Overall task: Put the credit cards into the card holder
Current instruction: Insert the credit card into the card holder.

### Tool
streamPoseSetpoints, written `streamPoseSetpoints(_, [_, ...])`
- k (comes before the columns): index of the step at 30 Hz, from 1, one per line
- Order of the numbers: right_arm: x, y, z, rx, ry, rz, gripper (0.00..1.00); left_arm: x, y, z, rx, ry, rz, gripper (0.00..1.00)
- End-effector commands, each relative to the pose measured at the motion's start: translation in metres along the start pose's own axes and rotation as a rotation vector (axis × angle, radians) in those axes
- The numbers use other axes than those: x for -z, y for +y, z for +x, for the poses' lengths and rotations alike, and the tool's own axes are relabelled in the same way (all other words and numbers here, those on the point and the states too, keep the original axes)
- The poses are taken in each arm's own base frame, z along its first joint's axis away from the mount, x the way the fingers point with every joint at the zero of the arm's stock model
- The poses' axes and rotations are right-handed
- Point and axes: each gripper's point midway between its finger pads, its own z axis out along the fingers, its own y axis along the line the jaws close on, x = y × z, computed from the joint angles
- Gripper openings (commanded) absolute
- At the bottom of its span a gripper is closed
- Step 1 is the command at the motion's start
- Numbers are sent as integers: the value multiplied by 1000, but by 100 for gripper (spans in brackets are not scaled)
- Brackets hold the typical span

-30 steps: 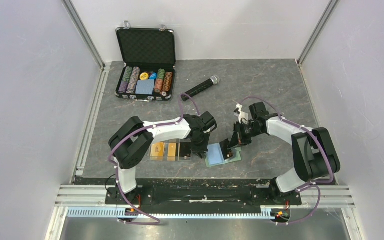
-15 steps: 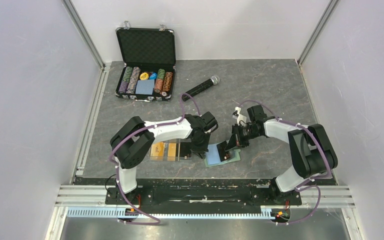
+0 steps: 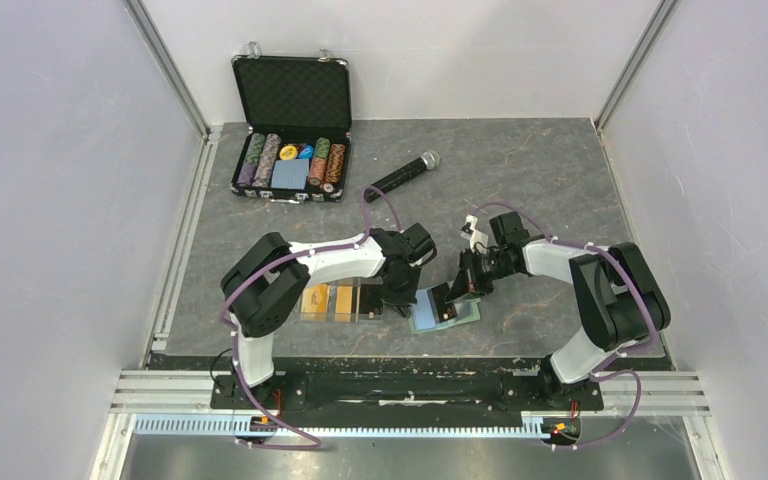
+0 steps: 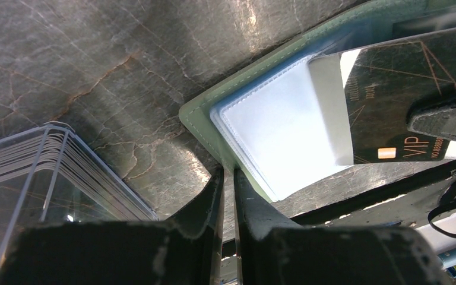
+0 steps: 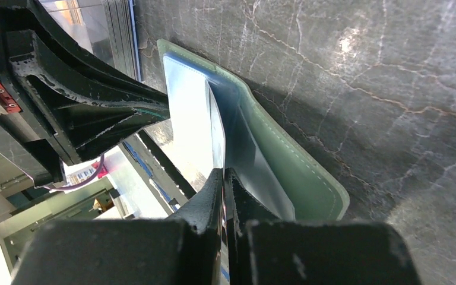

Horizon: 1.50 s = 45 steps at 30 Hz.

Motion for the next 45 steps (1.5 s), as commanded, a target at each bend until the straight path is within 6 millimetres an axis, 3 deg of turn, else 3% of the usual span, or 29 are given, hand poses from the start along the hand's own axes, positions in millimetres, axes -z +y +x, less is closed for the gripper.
streamPoseSetpoints(1, [-10,-8,5,13,6,25,0,-15,10,9,-61,30,-50,16])
streamPoseSetpoints(8, [-22,0,17,8,10,20,1,-15,7,8,-61,27,-44,15])
streamPoseSetpoints(13, [-30,12,15,26,-19,25,14,-14,5,7,-62,25,-40,15])
streamPoseSetpoints(19, [-33,26,7,36,-89,55,21,-13,3,7,-64,23,-36,14])
streamPoseSetpoints(32, [-8,22,5,79,-111,201,57,-12,3,7,-63,15,-38,13])
streamPoseSetpoints(36, [-11,27,6,95,-90,202,59,-12,2,8,-66,17,-37,13])
streamPoseSetpoints(41, [-26,35,17,75,-53,133,51,-12,0,8,-65,19,-32,12])
streamPoseSetpoints(45, [-33,44,23,58,-24,76,51,-9,-3,5,-72,-3,-27,12])
